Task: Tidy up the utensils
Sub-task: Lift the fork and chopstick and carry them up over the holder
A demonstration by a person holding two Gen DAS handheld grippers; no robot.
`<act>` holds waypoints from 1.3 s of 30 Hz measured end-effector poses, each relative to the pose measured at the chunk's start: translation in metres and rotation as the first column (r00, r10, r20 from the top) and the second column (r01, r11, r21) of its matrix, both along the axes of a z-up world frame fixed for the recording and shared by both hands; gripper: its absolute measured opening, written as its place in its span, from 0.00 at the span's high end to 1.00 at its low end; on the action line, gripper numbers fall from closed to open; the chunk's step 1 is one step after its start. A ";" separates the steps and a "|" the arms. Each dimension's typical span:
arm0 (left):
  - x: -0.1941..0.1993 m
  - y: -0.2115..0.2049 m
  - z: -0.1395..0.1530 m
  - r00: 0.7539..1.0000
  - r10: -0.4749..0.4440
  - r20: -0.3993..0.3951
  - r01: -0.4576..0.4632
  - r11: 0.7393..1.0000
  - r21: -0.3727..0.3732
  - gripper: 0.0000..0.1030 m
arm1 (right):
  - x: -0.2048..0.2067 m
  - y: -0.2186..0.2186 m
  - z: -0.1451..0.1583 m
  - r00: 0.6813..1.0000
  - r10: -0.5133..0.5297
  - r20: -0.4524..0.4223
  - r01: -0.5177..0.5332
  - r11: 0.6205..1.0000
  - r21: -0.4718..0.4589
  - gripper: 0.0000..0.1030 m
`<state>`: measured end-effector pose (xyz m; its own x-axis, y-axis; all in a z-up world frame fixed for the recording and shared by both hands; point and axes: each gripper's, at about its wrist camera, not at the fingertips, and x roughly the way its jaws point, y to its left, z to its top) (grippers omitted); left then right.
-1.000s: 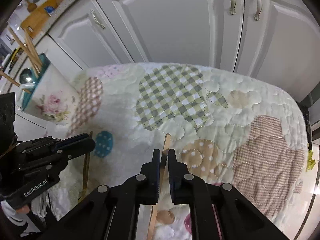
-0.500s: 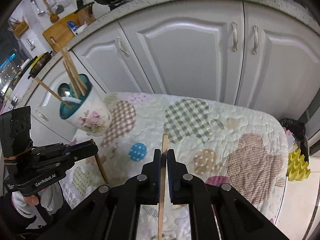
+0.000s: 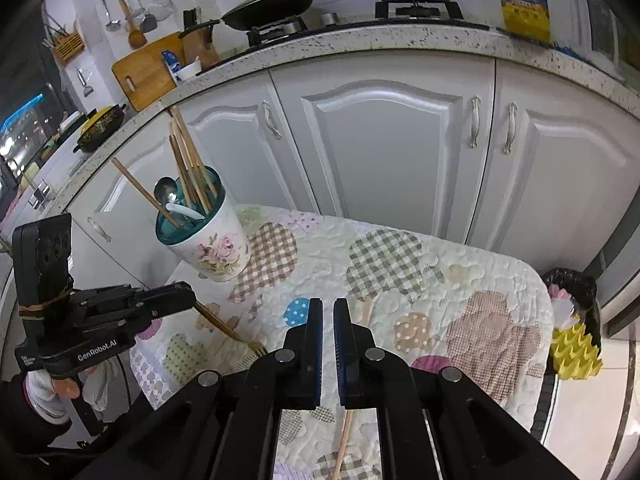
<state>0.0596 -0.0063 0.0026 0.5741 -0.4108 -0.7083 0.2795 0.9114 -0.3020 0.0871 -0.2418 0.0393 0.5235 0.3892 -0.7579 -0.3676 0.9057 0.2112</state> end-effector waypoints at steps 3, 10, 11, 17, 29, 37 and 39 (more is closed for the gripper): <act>-0.001 0.002 0.001 1.000 0.007 0.002 -0.007 1.000 -0.003 0.95 | 0.005 0.005 -0.010 0.999 0.022 -0.041 -0.023 0.999 -0.031 0.95; -0.007 0.005 0.005 1.000 0.013 0.008 -0.013 1.000 -0.002 0.95 | 0.040 0.012 -0.089 0.978 -0.043 -0.205 0.017 0.992 -0.127 0.92; -0.007 0.006 0.005 1.000 0.014 0.008 -0.014 1.000 -0.002 0.95 | 0.046 0.014 -0.099 0.973 -0.050 -0.224 0.021 0.991 -0.131 0.92; -0.010 0.015 0.006 1.000 0.031 0.005 -0.031 1.000 -0.002 0.95 | 0.075 0.022 -0.130 0.958 -0.095 -0.271 0.044 0.981 -0.187 0.68; -0.010 0.014 0.009 1.000 0.029 0.008 -0.029 0.999 -0.018 0.95 | 0.057 0.008 -0.107 0.978 -0.067 -0.198 0.044 0.992 -0.120 0.95; -0.013 0.012 0.018 0.999 0.022 0.025 -0.021 1.000 -0.021 0.95 | 0.013 -0.008 -0.026 0.998 -0.034 -0.046 0.035 0.999 0.011 0.95; -0.015 0.012 0.020 0.999 0.019 0.029 -0.019 1.000 -0.020 0.95 | 0.009 -0.008 -0.009 1.000 -0.027 -0.011 0.028 0.999 0.033 0.95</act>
